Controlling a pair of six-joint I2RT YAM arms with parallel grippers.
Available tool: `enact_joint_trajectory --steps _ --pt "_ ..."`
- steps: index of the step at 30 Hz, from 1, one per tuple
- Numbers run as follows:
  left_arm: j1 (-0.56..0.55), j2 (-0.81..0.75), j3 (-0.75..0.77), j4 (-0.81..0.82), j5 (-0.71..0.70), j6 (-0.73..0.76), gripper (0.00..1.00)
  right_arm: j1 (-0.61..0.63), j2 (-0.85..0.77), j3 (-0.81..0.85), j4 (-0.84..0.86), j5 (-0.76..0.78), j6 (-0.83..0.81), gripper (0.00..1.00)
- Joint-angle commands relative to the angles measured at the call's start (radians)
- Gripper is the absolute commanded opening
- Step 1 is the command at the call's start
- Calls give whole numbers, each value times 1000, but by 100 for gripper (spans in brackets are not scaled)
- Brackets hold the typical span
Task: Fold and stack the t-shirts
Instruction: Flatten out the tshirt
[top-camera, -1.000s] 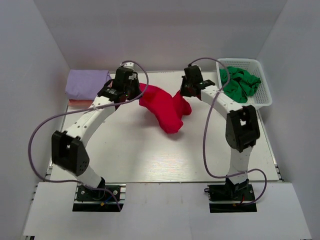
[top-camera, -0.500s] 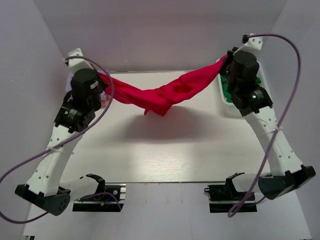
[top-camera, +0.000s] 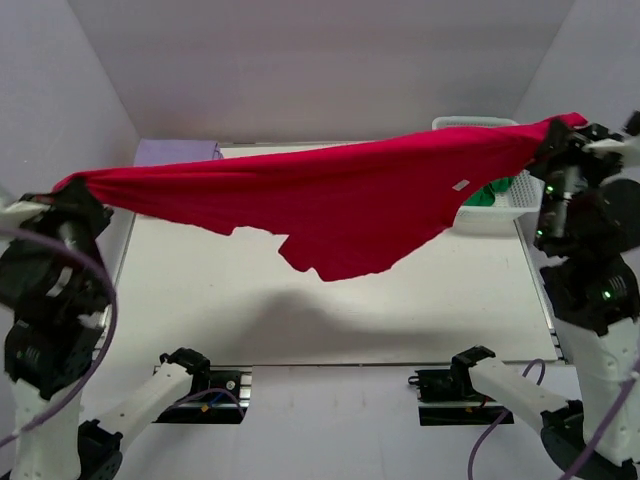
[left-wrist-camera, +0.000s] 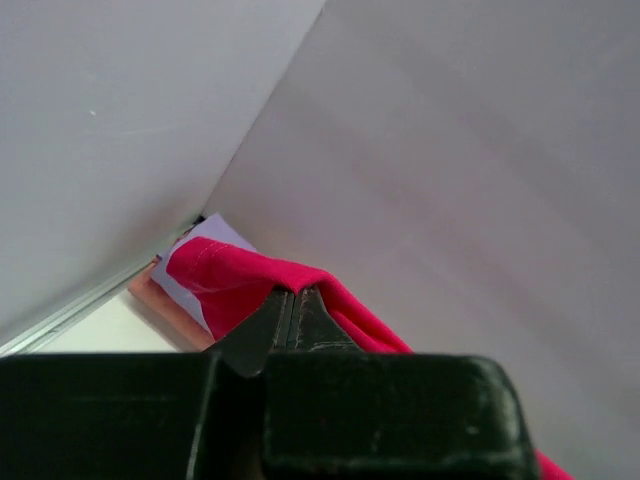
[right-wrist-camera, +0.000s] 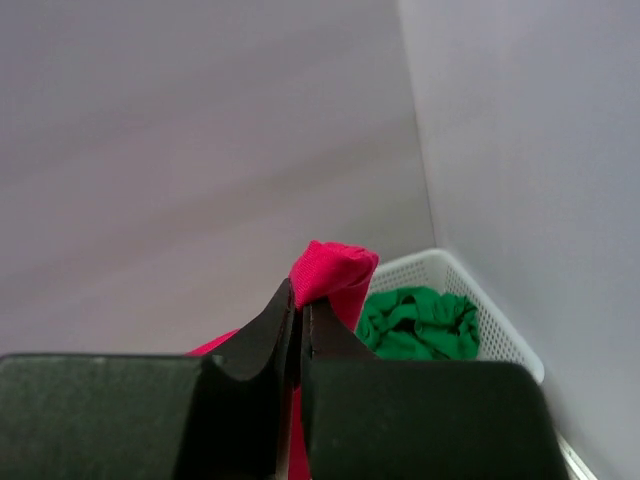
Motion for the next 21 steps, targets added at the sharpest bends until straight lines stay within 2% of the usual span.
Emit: enact_joint_trajectory --steps 1,5,9,13,16,21 --pt "1 -62 29 -52 -51 -23 0 0 -58 40 62 59 -48 0" --pt "12 -73 72 -109 72 -56 0 2 -90 92 -7 40 -20 0" --pt "12 -84 72 -122 124 -98 0 2 -110 87 -67 -9 20 0" --pt "12 -84 -24 -113 204 -130 0 2 -115 17 -99 -43 66 0" --pt "1 -6 -98 -83 248 -151 0 2 -78 -70 -95 -92 113 0" --pt "18 167 -239 -115 215 -269 0 -5 40 -225 -76 -83 196 0"
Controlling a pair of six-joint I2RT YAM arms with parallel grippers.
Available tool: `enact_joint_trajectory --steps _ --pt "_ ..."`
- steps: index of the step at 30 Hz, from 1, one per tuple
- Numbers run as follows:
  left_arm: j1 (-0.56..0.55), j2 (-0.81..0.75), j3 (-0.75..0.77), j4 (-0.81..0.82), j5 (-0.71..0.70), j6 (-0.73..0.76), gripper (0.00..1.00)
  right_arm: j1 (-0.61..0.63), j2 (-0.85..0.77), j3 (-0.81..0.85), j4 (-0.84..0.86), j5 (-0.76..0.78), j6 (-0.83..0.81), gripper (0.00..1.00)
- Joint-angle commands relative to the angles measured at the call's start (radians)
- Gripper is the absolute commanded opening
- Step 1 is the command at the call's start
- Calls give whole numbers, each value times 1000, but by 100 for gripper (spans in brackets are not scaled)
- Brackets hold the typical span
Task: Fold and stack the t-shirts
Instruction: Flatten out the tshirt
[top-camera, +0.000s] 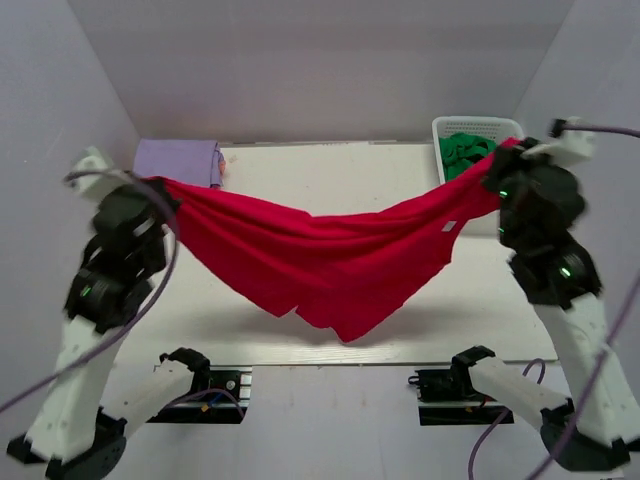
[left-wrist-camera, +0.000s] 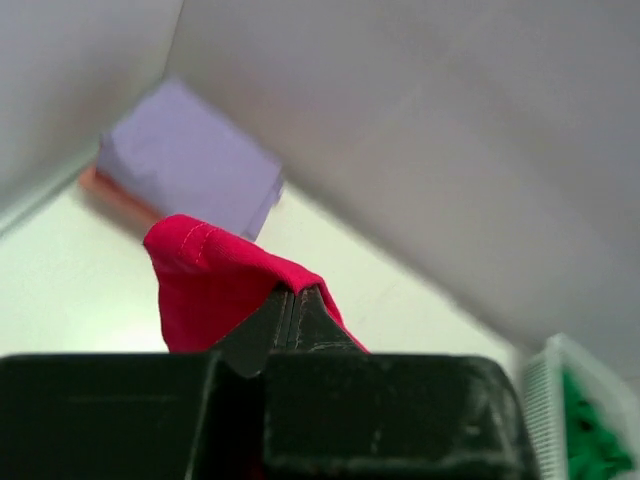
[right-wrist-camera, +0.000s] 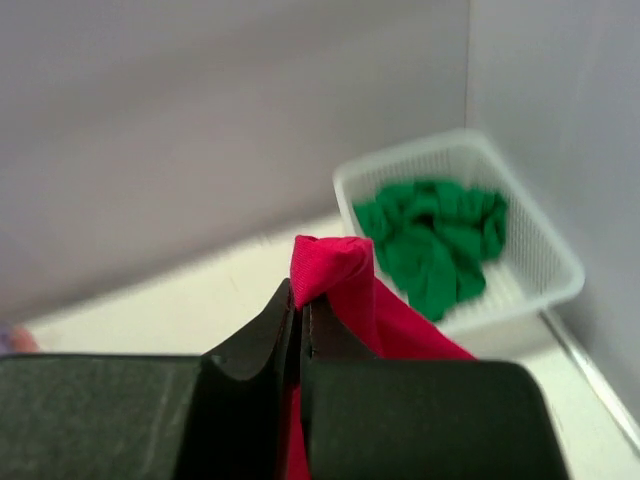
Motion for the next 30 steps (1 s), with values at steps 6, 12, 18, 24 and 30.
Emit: enact_joint_trajectory --steps 6,12,18,24,30 --pt "30 291 -247 -11 30 -172 0 -19 278 -189 97 -20 89 0" --pt "104 493 -269 42 69 -172 0 -49 505 -88 120 -80 63 0" --pt "177 691 -195 78 151 -172 0 -85 809 101 84 -120 37 0" --pt "251 837 -148 101 215 -163 0 -91 1079 395 23 -191 -36 0" --pt "319 961 -18 -22 292 -183 81 -85 1280 667 -110 -218 -55 73"
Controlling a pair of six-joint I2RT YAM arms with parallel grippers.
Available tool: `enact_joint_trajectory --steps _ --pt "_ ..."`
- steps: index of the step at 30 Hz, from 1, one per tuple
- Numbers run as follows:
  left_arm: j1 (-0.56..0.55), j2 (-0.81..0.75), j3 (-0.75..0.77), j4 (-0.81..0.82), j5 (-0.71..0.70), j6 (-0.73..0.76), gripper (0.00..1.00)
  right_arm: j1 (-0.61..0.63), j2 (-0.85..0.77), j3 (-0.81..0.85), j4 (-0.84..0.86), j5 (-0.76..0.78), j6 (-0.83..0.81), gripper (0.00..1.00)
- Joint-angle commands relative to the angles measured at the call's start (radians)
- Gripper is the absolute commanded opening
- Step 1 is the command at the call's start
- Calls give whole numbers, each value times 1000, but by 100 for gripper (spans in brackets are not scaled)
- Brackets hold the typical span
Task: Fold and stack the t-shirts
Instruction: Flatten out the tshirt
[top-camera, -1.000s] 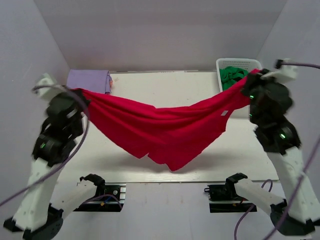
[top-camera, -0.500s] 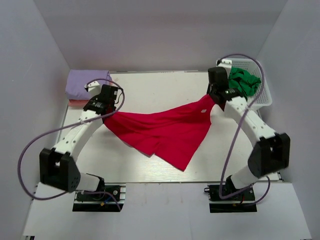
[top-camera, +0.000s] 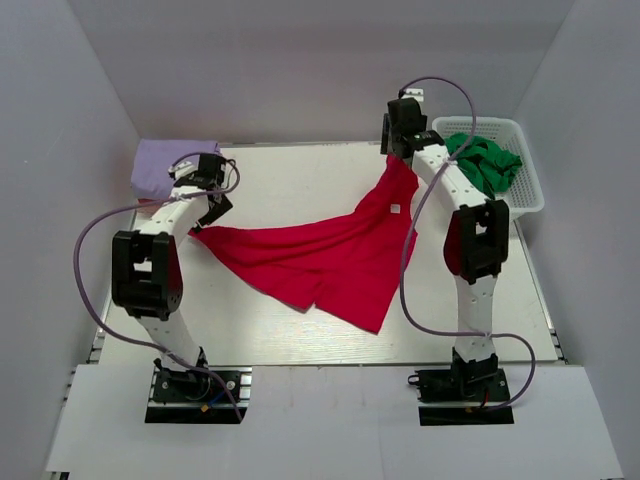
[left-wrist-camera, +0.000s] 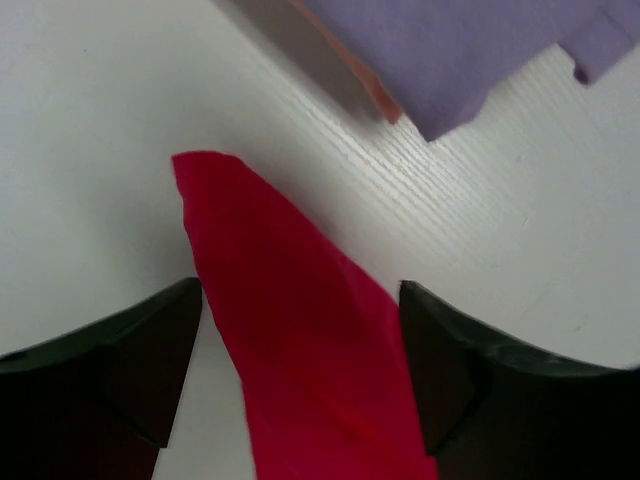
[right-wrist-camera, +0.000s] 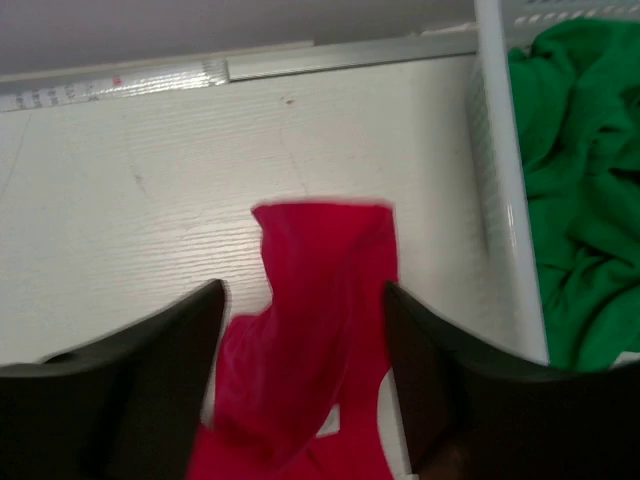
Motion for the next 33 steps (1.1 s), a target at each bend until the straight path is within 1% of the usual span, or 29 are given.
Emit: enact_joint_trajectory --steps 1,2,3,4,5,6,7,8,10,11,12,13,14,15,16,17,18,19,20,21,23,25,27,28,29,30,31,32,33 --pt "37 20 107 -88 82 -16 93 11 22 143 -93 -16 -25 81" --pt "50 20 107 -88 93 -16 97 11 22 135 -93 -22 -29 90" --pt "50 20 107 -99 104 -16 100 19 -28 104 -91 -39 -36 90" --pt "62 4 98 -99 113 -16 100 23 -52 77 -85 -63 -31 90" --pt "80 -13 60 -82 129 -28 100 28 -78 -15 -79 -105 -31 90" --pt "90 -58 31 -70 139 -28 100 37 -172 -52 -59 -125 -22 90" --pt "102 -84 -5 -27 171 -28 100 46 -205 -90 -50 -148 -17 90" --pt "129 -110 -72 -9 191 -39 100 55 -277 -212 -33 -215 -17 90" --pt "157 -168 -128 45 224 -39 100 86 -410 -304 -6 -251 -2 90" --pt "168 -178 -170 59 224 -56 100 94 -441 -383 1 -315 18 90" --pt "192 -178 -189 73 236 -71 100 115 -499 -464 -2 -334 30 90" --pt "206 -178 -203 94 266 -71 100 121 -551 -540 -10 -387 71 90" --pt "229 -168 -233 117 291 -83 96 137 -597 -610 -27 -421 104 90" --pt "229 -159 -234 117 291 -84 93 137 -598 -643 -44 -436 104 90" --pt "244 -159 -244 134 300 -84 91 154 -665 -716 -53 -446 113 90" --pt "254 -147 -266 171 300 -94 88 163 -685 -753 -61 -481 159 90" --pt "263 -147 -278 194 300 -94 86 169 -728 -855 -64 -508 168 90" --pt "278 -138 -298 217 288 -94 84 181 -769 -888 -77 -506 188 90" --pt "278 -138 -307 263 279 -94 84 192 -786 -916 -82 -510 214 90" --pt "290 -138 -316 287 279 -94 84 200 -817 -989 -87 -518 233 90" --pt "303 -138 -342 367 290 -94 83 220 -868 -1028 -94 -524 266 90" --pt "312 -138 -364 416 290 -85 82 233 -882 -1086 -90 -539 294 90" --pt "312 -138 -375 442 279 -85 74 249 -897 -1120 -82 -545 322 90" --pt "321 -138 -375 455 279 -85 74 255 -900 -1141 -82 -542 328 90" --pt "321 -115 -375 465 279 -70 72 266 -894 -1143 -88 -538 329 90" --pt "321 -106 -375 485 290 -70 69 272 -897 -1146 -93 -530 348 90" --pt "330 -95 -384 496 303 -70 63 281 -892 -1149 -97 -509 352 90" --pt "330 -86 -384 507 317 -70 59 284 -888 -1160 -108 -501 365 90" --pt "330 -66 -384 507 346 -70 54 292 -886 -1165 -111 -495 371 90"
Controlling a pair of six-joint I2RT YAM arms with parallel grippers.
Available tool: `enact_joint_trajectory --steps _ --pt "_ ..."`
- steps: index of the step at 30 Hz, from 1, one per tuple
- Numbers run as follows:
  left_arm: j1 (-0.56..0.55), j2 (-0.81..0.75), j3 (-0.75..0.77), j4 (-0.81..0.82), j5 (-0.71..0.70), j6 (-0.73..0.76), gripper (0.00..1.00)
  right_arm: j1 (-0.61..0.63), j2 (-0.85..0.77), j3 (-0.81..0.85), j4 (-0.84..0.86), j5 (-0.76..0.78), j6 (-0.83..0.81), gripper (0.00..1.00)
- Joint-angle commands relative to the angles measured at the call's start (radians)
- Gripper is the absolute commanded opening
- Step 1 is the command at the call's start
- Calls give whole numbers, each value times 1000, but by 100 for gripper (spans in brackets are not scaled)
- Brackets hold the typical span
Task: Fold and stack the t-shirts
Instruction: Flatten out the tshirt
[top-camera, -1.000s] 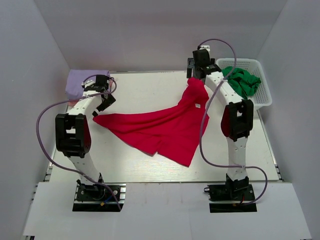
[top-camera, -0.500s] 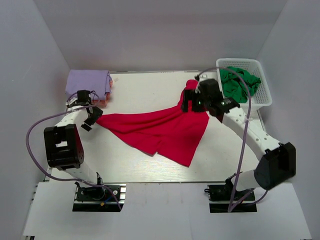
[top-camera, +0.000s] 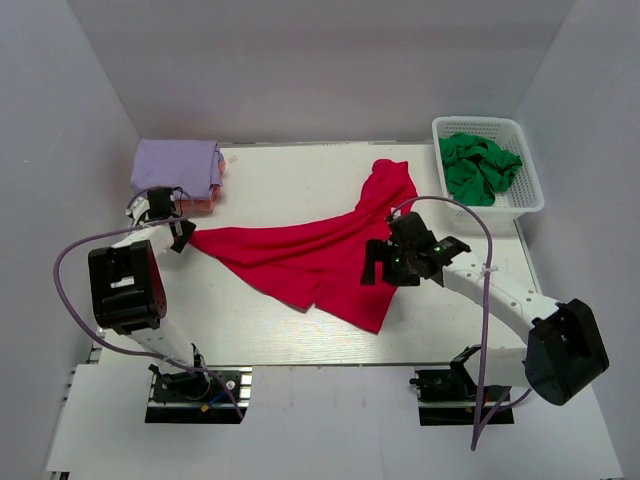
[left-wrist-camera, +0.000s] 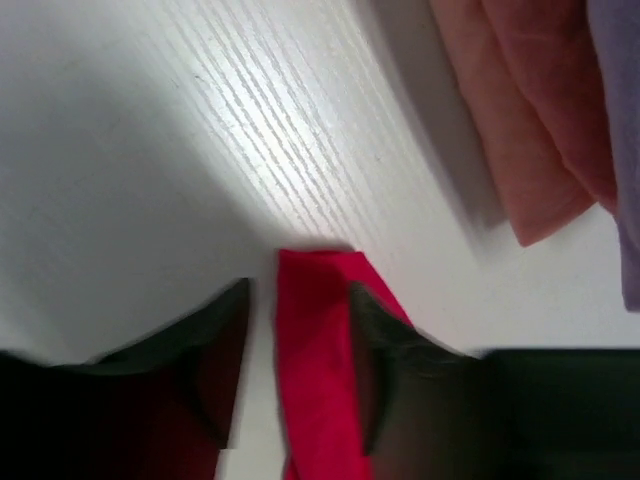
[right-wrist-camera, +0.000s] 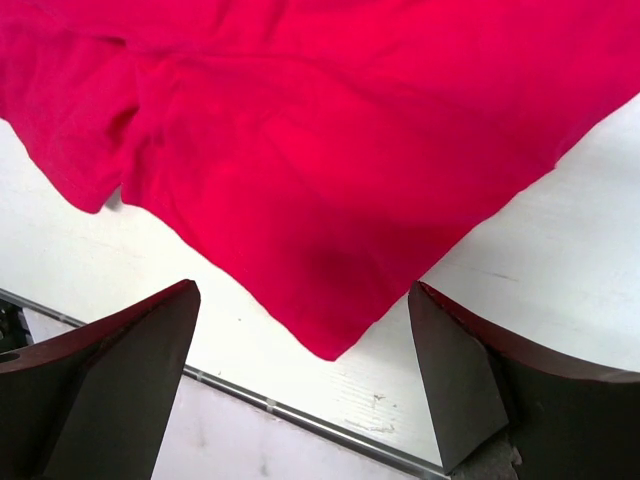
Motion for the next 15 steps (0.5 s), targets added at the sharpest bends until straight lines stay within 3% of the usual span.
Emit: enact_joint_trajectory --steps 1,4,5,6,10,15 --pt "10 27 -10 80 65 7 44 20 -14 -25 -9 19 64 90" --pt "10 37 -31 98 89 7 31 41 12 -33 -18 15 83 89" --pt "10 28 -45 112 106 16 14 55 20 -39 -17 9 89 89" --pt "10 28 -45 112 115 16 3 64 50 -46 -11 -13 93 89" --pt "10 -22 -91 140 124 35 0 148 110 -66 -24 -54 135 86" --pt "1 -41 -79 86 89 35 0 207 137 -54 -81 50 181 86"
